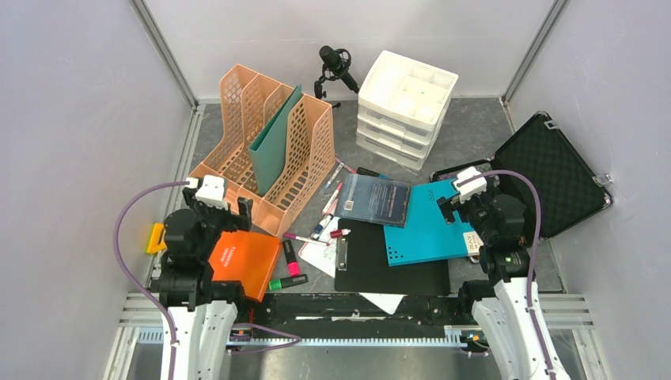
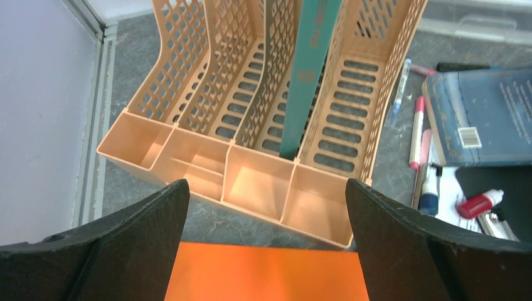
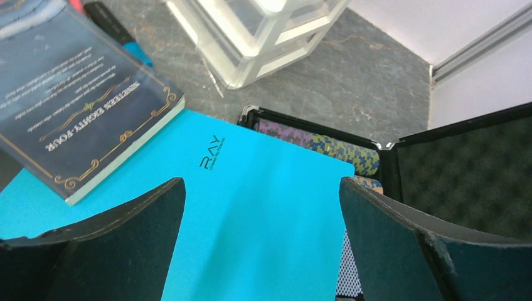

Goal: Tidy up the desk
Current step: Pick up the book from the center of the board.

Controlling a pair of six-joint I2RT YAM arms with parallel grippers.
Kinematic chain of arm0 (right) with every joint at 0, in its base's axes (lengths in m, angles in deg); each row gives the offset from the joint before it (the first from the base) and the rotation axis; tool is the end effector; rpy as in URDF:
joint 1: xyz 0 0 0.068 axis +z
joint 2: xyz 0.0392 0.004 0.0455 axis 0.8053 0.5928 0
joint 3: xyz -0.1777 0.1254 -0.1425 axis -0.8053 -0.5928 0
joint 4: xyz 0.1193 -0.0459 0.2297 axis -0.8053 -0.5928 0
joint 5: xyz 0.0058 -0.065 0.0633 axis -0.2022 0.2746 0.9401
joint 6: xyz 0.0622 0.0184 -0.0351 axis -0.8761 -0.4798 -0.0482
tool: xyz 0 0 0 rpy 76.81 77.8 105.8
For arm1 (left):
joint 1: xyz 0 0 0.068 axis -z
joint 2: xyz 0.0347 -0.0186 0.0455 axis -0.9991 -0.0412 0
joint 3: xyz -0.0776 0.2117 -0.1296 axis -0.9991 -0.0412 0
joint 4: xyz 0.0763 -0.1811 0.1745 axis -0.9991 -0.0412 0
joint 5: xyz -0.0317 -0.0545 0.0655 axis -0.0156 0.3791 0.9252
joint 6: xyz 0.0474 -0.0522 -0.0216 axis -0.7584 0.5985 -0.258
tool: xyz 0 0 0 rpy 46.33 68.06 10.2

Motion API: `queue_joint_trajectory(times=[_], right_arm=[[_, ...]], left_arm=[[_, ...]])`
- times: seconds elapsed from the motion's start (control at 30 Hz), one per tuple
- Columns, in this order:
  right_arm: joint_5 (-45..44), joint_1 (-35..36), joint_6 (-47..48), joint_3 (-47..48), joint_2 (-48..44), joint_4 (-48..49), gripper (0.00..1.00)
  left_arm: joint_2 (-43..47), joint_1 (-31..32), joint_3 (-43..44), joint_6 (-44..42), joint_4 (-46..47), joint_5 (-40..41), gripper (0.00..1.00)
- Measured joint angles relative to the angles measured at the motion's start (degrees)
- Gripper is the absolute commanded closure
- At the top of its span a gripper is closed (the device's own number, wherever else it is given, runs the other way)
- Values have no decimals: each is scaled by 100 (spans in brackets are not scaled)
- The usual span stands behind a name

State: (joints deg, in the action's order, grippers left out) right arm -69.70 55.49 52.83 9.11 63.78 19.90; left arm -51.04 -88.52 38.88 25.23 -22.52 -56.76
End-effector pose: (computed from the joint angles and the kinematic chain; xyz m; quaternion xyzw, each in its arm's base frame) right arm 0.1800 0.0189 0.2462 -0.2207 0.7592 -0.0191 0.6120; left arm 0.1327 -0.0082 0.3018 0.0989 0.7720 -0.0181 0.6277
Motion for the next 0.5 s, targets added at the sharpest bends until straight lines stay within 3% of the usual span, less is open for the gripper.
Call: queue_joint_trajectory(times=[0.33, 0.5], right_arm=[[538, 190, 802, 339, 756, -426, 2], [293, 1250, 1191, 352, 1071, -433, 2]], left_arm=[[-313, 0, 251, -944, -968, -461, 0], [-476, 0, 282, -1292, -1226, -789, 0]])
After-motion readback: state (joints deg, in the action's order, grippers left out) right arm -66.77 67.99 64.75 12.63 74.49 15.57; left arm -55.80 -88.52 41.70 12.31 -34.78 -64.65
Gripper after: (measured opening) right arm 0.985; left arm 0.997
